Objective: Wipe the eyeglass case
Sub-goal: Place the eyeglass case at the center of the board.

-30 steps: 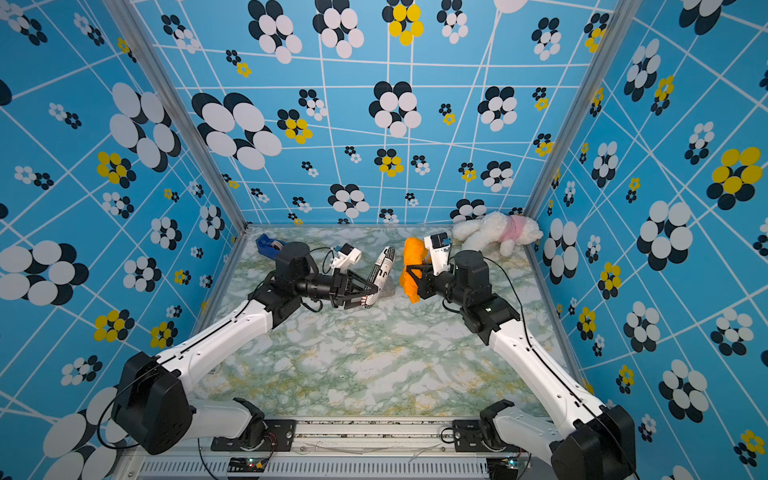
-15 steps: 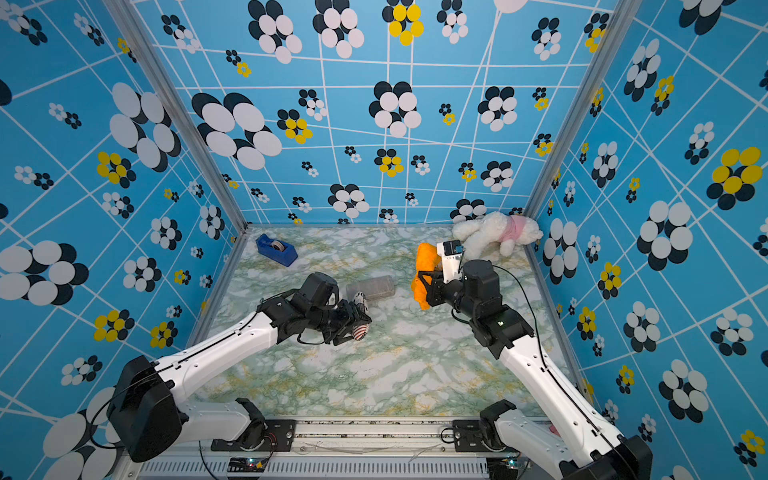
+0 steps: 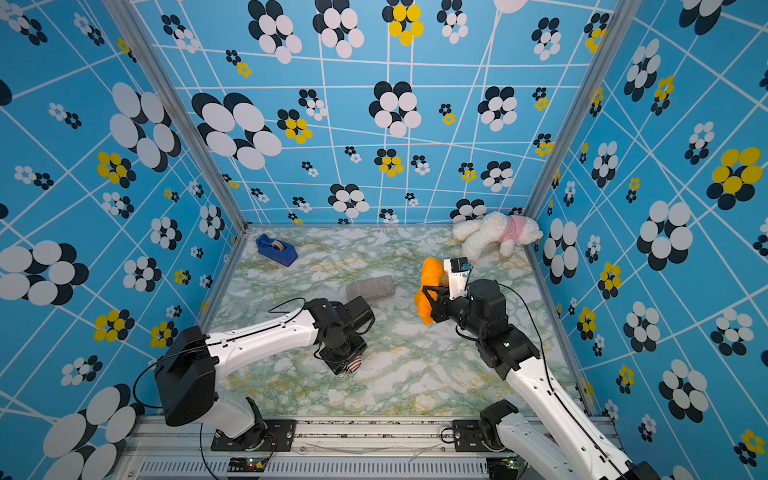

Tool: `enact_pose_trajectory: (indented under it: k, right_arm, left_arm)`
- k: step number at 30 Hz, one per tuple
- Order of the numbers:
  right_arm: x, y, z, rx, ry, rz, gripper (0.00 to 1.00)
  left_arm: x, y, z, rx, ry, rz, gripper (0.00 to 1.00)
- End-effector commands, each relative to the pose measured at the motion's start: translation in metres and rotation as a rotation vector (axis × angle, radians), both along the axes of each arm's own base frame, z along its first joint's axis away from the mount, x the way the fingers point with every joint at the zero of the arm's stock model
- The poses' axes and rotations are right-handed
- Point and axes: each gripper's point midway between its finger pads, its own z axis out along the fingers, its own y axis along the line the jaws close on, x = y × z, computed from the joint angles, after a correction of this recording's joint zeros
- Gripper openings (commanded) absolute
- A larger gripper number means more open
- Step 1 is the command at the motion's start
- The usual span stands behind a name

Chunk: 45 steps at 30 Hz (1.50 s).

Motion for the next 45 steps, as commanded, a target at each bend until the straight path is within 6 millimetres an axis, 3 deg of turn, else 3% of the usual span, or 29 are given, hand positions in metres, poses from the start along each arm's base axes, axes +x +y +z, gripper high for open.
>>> enact_pose_trajectory:
  k: [1,6,10,14,19,22,26,29,33,40,42,43,45]
  right_arm:
    - [-0.002,-0.002,0.002,0.022,-0.020,-0.005,0.00]
    - [-0.003,-0.002,0.003,-0.002,-0.033,0.006,0.00]
    - [-0.003,-0.008,0.004,-0.090,-0.043,0.008,0.00]
    - [-0.004,-0.012,0.010,-0.127,-0.054,0.011,0.00]
    - [-0.002,-0.007,0.004,-0.132,-0.048,0.045,0.00]
    - [0.000,-0.004,0.002,-0.122,-0.033,0.047,0.00]
    - [0.001,-0.002,0.002,-0.105,-0.021,0.051,0.00]
    - [0.002,-0.003,0.002,-0.108,-0.014,0.045,0.00]
    - [0.003,-0.003,0.002,-0.104,0.000,0.038,0.00]
    - [0.003,-0.006,0.010,-0.110,0.007,0.020,0.00]
    - [0.004,-0.009,0.012,-0.123,0.006,0.005,0.00]
    - [0.005,-0.011,0.013,-0.127,0.004,-0.004,0.00]
    - [0.006,-0.013,0.015,-0.129,0.002,-0.018,0.00]
  left_arm:
    - [-0.008,0.006,-0.006,0.082,0.023,0.085,0.03]
    - [-0.002,-0.025,-0.023,0.041,0.005,0.116,0.04]
    - [-0.005,-0.067,-0.043,-0.024,0.045,0.108,0.03]
    - [-0.017,-0.081,-0.049,-0.027,0.097,0.103,0.08]
    - [-0.019,-0.081,-0.049,-0.042,0.081,0.103,0.35]
    - [-0.014,-0.091,-0.048,-0.081,0.072,0.092,0.59]
    - [-0.009,-0.101,-0.046,-0.130,0.082,0.052,0.75]
    - [-0.010,-0.106,-0.047,-0.178,0.102,0.014,0.97]
    - [-0.008,-0.099,-0.039,-0.191,0.100,-0.076,1.00]
    - [-0.030,-0.065,0.024,-0.298,0.049,-0.319,0.96]
    - [-0.012,-0.059,0.031,-0.402,-0.022,-0.403,0.93]
    - [0.004,-0.053,0.037,-0.455,-0.065,-0.469,0.87]
    - [0.040,-0.027,0.052,-0.423,-0.166,-0.647,0.83]
